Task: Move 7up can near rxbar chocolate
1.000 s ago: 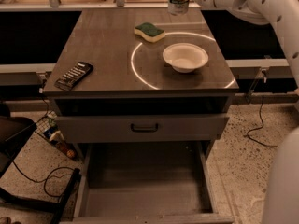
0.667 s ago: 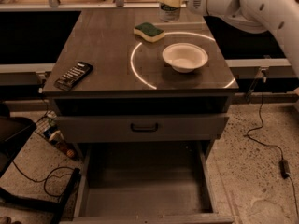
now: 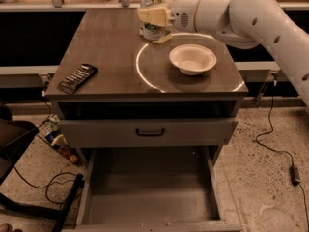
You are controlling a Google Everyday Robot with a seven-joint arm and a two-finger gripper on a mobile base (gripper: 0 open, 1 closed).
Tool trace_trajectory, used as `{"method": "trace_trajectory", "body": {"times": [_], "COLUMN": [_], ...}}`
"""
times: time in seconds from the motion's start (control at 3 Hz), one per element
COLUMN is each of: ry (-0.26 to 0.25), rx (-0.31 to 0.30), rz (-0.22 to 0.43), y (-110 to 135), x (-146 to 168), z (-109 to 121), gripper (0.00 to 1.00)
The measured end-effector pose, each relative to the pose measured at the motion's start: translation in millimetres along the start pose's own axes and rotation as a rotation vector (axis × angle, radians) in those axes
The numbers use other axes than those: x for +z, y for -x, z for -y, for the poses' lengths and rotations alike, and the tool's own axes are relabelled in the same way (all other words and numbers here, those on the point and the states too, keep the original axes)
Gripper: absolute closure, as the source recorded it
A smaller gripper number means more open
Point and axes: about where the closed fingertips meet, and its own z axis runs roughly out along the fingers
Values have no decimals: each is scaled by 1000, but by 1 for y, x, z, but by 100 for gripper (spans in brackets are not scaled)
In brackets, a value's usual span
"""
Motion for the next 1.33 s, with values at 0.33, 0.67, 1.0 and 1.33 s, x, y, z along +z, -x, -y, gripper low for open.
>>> {"method": "trace_trajectory", "body": {"times": [0.33, 0.67, 1.0, 1.33], "ry": [81, 128, 174, 174], "rx": [3, 13, 29, 34], "rz": [15, 20, -2, -29], "y": [-14, -31, -56, -77], "x": [23, 48, 82, 102], "z": [-22, -33, -43, -47], "gripper": [100, 100, 100, 100]}}
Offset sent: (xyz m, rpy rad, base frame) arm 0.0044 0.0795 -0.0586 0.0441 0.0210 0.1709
